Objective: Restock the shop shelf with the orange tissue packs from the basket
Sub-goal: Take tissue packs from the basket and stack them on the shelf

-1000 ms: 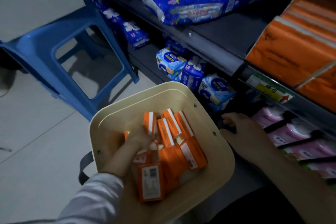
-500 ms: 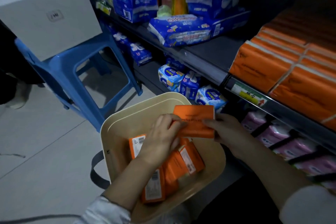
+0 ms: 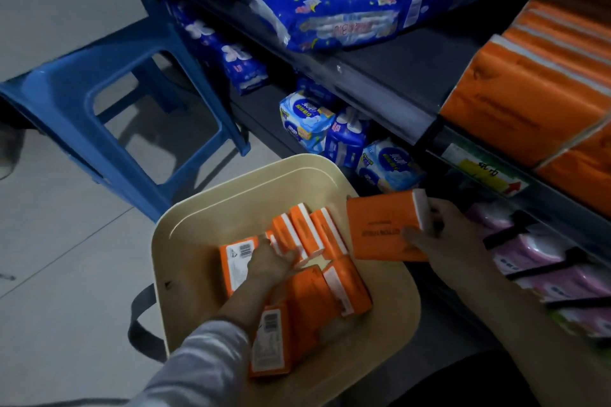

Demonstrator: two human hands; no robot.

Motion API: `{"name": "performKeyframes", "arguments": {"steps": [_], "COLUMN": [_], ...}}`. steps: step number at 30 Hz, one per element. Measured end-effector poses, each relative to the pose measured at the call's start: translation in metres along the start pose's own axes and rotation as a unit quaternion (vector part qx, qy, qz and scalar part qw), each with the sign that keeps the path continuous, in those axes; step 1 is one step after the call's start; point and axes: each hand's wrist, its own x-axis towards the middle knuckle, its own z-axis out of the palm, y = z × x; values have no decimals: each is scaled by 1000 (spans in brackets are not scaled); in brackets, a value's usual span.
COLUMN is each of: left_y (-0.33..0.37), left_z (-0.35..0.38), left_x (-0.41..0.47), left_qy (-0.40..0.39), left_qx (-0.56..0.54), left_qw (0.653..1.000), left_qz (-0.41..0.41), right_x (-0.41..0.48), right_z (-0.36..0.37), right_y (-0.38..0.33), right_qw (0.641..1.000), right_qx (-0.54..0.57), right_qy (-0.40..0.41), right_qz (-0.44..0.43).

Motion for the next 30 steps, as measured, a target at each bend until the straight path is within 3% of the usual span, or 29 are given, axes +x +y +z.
{"name": "performKeyframes", "arguments": {"steps": [5, 9, 17, 22, 26, 30], "left_y": [27, 25, 12, 21, 40, 64], "left_z": [22, 33, 7, -19, -47, -71], "left_x": [-7, -3, -21, -45, -75, -119], "left_qy": [0, 3, 8, 14, -9, -52], "left_qx": [35, 35, 94, -54, -221, -304], "left_qw": [999, 999, 994, 998, 975, 950], "left_qz": [-28, -4, -48, -36, -10, 54], "right_x": [10, 14, 8, -2, -17, -40], "right_z": [3, 2, -2, -7, -14, -23], "right_y": [7, 12, 7, 0, -12, -25], "right_qw": [1000, 999, 998, 997, 996, 990], "right_qx": [21, 47, 60, 67, 85, 137], "right_qy": [-10, -21, -31, -16, 3, 27], "right_qz": [9, 18, 20, 16, -2, -20]}}
